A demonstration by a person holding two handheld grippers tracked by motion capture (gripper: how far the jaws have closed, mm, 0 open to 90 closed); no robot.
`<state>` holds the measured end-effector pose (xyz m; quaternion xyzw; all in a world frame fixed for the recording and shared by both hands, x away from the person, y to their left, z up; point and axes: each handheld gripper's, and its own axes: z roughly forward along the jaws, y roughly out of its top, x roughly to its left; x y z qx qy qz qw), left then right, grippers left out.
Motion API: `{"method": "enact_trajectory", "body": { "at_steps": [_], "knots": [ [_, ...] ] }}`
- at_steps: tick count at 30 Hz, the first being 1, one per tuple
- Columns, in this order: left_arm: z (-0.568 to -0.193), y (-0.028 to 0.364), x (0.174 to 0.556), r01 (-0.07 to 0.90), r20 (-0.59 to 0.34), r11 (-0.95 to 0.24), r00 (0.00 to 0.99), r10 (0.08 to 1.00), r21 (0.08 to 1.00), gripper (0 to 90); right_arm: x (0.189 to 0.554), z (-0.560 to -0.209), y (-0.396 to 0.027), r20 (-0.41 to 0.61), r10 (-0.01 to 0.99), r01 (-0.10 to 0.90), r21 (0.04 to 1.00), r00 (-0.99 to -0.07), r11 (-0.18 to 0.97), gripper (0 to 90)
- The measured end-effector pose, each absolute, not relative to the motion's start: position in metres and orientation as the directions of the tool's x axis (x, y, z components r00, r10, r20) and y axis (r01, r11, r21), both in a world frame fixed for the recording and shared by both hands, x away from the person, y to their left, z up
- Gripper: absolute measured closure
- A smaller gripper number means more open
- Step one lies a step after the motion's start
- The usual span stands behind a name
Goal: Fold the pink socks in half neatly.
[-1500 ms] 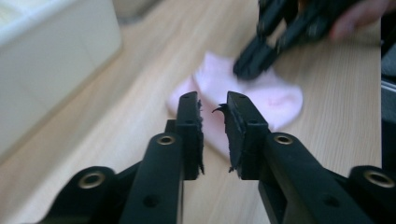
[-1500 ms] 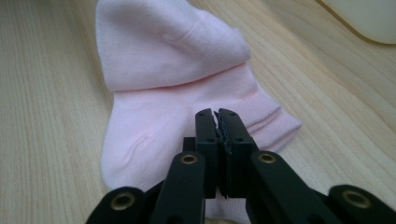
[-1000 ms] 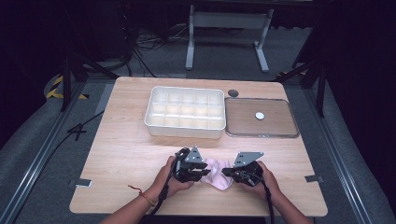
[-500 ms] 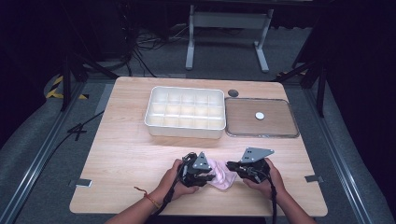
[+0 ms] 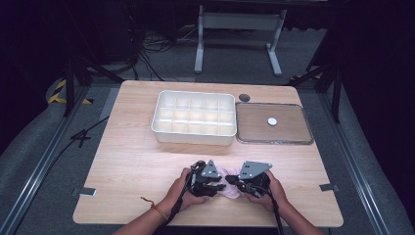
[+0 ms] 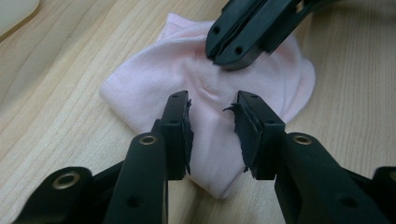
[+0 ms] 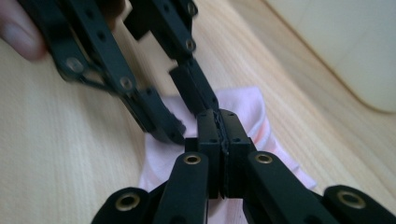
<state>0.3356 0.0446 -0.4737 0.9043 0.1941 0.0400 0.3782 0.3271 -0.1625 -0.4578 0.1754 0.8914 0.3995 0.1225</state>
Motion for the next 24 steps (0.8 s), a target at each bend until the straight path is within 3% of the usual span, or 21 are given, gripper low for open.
{"method": "enact_trajectory", "body": {
  "at_steps": [8, 13, 14, 18, 24],
  "knots": [
    [-0.474, 0.047, 0.334, 0.336, -0.086, -0.629, 0.915, 0.393, 0.701, 62.5, 0.331, -0.469, -0.170, -0.095, 0.420, 0.239, 0.701, -0.903, 0.672, 89.3],
    [-0.465, 0.060, 0.334, 0.405, -0.079, -0.588, 0.862, 0.500, 0.700, 35.5, 0.332, -0.470, -0.171, -0.078, 0.421, 0.249, 0.704, -0.904, 0.665, 89.5],
    [-0.465, 0.065, 0.336, 0.434, -0.103, -0.566, 0.847, 0.522, 0.701, 33.4, 0.331, -0.470, -0.171, -0.084, 0.421, 0.246, 0.703, -0.903, 0.668, 89.5],
    [-0.475, 0.078, 0.340, 0.495, -0.151, -0.531, 0.813, 0.562, 0.688, 31.3, 0.330, -0.471, -0.170, -0.097, 0.423, 0.238, 0.704, -0.901, 0.669, 89.6],
    [-0.479, 0.070, 0.339, 0.445, -0.091, -0.569, 0.835, 0.543, 0.692, 30.1, 0.330, -0.471, -0.170, -0.104, 0.418, 0.229, 0.706, -0.903, 0.670, 89.6]
  ]
}}
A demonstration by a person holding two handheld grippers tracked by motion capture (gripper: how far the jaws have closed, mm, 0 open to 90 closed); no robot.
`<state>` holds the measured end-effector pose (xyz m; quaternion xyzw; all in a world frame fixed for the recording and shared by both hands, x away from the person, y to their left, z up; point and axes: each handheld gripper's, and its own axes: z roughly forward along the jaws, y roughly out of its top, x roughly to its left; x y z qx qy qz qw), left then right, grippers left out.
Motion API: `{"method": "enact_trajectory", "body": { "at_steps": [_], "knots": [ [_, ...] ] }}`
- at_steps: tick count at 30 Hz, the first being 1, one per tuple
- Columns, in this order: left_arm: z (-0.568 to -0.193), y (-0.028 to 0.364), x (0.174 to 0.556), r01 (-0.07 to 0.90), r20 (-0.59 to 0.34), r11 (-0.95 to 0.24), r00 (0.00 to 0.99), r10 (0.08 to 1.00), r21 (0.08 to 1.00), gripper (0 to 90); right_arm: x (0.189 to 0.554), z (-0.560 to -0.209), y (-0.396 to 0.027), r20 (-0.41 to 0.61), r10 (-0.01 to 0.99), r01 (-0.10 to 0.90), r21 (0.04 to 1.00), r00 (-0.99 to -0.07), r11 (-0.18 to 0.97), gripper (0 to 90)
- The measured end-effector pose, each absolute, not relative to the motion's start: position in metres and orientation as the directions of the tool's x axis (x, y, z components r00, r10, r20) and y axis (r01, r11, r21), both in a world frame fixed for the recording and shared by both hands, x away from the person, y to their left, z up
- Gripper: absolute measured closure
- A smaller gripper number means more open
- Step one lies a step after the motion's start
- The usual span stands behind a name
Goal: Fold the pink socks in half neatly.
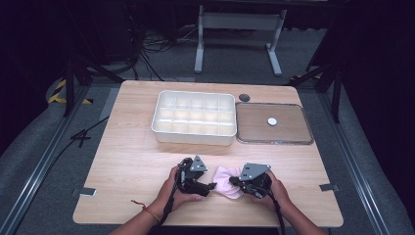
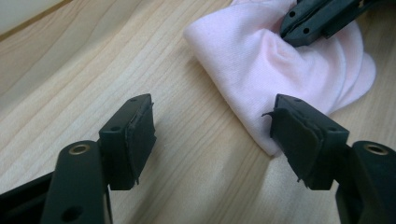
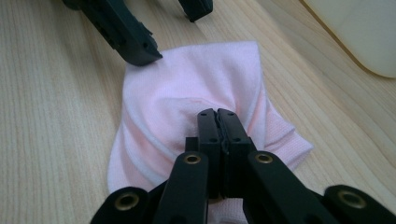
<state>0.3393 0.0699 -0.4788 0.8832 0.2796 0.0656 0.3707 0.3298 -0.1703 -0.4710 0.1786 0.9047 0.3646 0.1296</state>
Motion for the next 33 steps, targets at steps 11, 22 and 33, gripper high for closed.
{"method": "enact_trajectory", "body": {
  "at_steps": [11, 22, 33],
  "knots": [
    [-0.480, 0.069, 0.339, 0.414, -0.076, -0.584, 0.854, 0.515, 0.698, 33.5, 0.328, -0.471, -0.170, -0.116, 0.423, 0.225, 0.706, -0.899, 0.672, 88.9],
    [-0.479, 0.068, 0.339, 0.421, -0.076, -0.581, 0.849, 0.523, 0.697, 33.7, 0.321, -0.451, -0.171, -0.094, 0.419, 0.203, 0.765, -0.903, 0.611, 85.7],
    [-0.479, 0.067, 0.340, 0.450, -0.119, -0.556, 0.839, 0.530, 0.699, 40.9, 0.325, -0.472, -0.166, -0.067, 0.408, 0.240, 0.716, -0.911, 0.655, 88.4]
  ]
}}
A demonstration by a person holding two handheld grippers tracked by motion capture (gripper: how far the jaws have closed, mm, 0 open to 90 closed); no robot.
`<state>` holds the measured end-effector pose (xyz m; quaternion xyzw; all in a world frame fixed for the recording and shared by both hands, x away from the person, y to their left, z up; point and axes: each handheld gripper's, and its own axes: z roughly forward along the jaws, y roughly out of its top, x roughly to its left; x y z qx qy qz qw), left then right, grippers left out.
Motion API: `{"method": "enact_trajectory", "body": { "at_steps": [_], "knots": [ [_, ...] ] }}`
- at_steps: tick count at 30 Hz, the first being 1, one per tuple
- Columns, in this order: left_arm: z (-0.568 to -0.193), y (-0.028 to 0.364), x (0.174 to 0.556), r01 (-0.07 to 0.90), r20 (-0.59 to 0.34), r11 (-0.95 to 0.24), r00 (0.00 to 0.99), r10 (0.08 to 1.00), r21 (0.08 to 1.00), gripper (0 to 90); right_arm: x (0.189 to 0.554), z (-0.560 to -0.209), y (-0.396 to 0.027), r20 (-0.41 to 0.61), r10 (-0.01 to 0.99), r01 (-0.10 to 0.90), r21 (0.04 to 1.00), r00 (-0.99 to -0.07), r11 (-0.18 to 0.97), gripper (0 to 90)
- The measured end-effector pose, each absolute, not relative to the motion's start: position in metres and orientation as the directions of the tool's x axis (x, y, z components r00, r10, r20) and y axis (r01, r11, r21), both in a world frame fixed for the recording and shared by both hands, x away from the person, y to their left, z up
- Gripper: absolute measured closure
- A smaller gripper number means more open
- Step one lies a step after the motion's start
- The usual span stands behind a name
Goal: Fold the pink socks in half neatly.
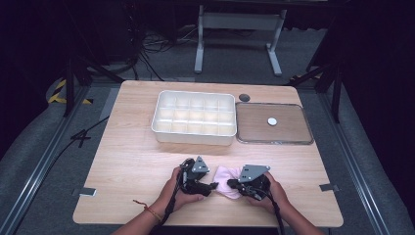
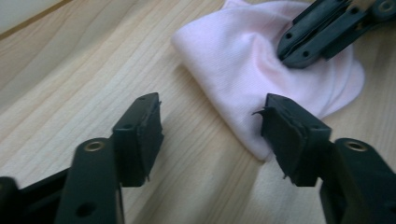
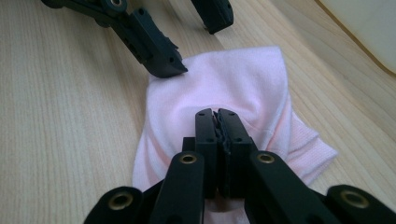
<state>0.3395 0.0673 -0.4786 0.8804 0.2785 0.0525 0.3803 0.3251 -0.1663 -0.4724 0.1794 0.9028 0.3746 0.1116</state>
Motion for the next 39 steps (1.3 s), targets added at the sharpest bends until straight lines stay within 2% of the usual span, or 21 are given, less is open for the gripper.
{"method": "enact_trajectory", "body": {
  "at_steps": [1, 4, 5, 14, 24, 32, 36, 39],
  "knots": [
    [-0.478, 0.065, 0.340, 0.462, -0.152, -0.546, 0.842, 0.518, 0.699, 44.7, 0.325, -0.472, -0.166, -0.073, 0.408, 0.237, 0.716, -0.910, 0.657, 88.4],
    [-0.478, 0.063, 0.341, 0.464, -0.170, -0.541, 0.846, 0.505, 0.702, 52.2, 0.324, -0.472, -0.165, -0.088, 0.405, 0.226, 0.713, -0.910, 0.664, 88.4],
    [-0.479, 0.063, 0.342, 0.480, -0.208, -0.525, 0.845, 0.493, 0.703, 54.5, 0.324, -0.472, -0.165, -0.082, 0.403, 0.228, 0.715, -0.911, 0.660, 88.4],
    [-0.480, 0.062, 0.346, 0.504, -0.273, -0.506, 0.843, 0.463, 0.700, 68.9, 0.324, -0.473, -0.164, -0.095, 0.403, 0.219, 0.716, -0.910, 0.663, 88.6],
    [-0.473, 0.061, 0.345, 0.474, -0.280, -0.479, 0.862, 0.422, 0.739, 74.4, 0.325, -0.473, -0.161, -0.103, 0.406, 0.215, 0.716, -0.908, 0.664, 88.6],
    [-0.469, 0.063, 0.345, 0.457, -0.249, -0.482, 0.865, 0.436, 0.747, 77.2, 0.327, -0.473, -0.156, -0.101, 0.405, 0.214, 0.720, -0.909, 0.661, 88.2],
    [-0.469, 0.065, 0.346, 0.464, -0.237, -0.488, 0.858, 0.457, 0.739, 80.2, 0.328, -0.470, -0.160, -0.088, 0.430, 0.233, 0.733, -0.899, 0.639, 78.4],
    [-0.468, 0.066, 0.346, 0.457, -0.229, -0.493, 0.861, 0.453, 0.740, 82.8, 0.327, -0.466, -0.165, -0.098, 0.440, 0.230, 0.740, -0.893, 0.632, 79.0]
  ]
}}
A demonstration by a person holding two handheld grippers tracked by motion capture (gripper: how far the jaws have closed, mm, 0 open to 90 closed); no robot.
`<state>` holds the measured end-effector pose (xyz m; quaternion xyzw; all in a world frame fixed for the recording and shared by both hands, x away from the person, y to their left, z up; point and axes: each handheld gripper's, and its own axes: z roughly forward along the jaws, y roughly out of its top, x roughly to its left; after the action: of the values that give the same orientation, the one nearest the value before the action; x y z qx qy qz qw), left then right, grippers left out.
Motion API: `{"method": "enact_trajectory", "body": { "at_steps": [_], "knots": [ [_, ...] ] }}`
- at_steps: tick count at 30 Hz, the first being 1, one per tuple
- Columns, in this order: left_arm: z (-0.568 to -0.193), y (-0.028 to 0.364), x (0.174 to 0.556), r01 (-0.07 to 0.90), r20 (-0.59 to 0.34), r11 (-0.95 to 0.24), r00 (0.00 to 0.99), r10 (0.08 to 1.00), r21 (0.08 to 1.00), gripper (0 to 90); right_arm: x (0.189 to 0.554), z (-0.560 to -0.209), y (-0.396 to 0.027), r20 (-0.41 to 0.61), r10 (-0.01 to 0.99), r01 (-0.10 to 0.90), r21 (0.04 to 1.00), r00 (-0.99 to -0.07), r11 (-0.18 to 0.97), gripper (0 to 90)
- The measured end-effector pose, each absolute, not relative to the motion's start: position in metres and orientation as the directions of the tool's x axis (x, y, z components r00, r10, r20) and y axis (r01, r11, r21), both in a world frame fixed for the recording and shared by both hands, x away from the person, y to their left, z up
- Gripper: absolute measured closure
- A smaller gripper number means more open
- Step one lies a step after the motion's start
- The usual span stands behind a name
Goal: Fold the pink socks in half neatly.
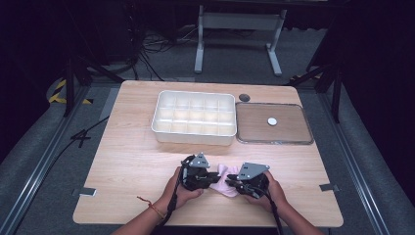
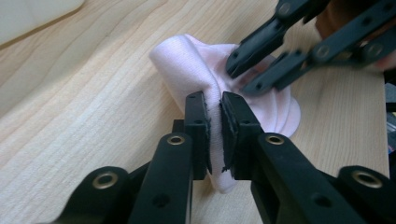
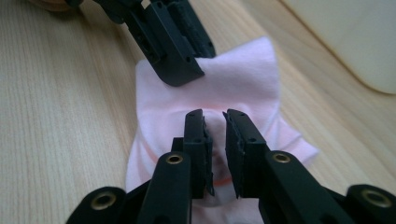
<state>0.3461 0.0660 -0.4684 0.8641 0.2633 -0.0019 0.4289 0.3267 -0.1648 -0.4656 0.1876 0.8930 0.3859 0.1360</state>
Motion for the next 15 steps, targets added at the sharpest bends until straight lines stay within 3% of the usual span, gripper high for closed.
{"method": "enact_trajectory", "body": {
  "at_steps": [15],
  "knots": [
    [-0.4608, 0.0604, 0.3419, 0.423, -0.209, -0.481, 0.875, 0.436, 0.768, 83.9, 0.3290, -0.4695, -0.1677, -0.114, 0.451, 0.252, 0.697, -0.885, 0.671, 78.9]
  ]
}}
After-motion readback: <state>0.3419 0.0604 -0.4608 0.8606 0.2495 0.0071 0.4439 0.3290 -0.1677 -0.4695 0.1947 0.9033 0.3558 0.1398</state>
